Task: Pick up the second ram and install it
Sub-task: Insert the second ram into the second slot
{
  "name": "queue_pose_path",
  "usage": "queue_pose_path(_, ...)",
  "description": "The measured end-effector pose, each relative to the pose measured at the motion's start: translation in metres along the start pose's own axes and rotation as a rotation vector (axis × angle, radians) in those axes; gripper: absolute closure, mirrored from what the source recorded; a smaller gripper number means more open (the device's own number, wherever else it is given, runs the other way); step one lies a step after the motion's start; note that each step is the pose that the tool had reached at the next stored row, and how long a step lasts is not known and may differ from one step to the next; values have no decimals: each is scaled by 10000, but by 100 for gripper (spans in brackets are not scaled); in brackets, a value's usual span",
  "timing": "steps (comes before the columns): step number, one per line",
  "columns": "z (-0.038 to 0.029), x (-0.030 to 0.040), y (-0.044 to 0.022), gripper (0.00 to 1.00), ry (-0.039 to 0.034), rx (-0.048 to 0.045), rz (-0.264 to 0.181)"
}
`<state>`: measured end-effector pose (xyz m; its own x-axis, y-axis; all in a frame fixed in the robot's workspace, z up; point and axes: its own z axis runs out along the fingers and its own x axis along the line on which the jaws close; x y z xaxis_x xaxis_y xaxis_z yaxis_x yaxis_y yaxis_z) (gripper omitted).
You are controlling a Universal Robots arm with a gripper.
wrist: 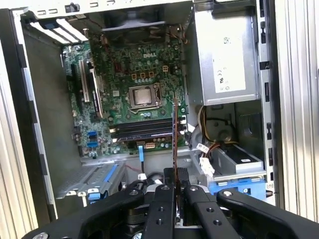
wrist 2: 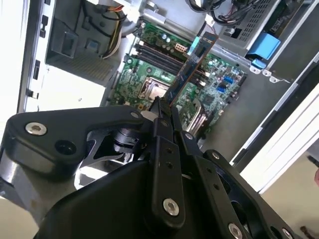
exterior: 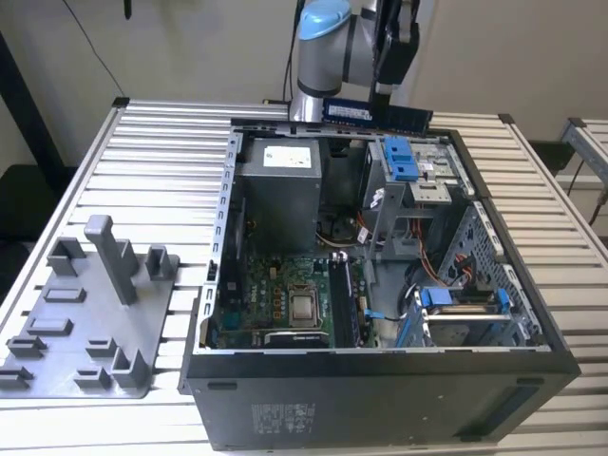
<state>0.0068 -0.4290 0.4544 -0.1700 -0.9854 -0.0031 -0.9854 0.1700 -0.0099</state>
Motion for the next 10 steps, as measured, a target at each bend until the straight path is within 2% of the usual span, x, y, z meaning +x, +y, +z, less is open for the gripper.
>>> queue_pose_path(10,8,0,0,86,43,9,1539)
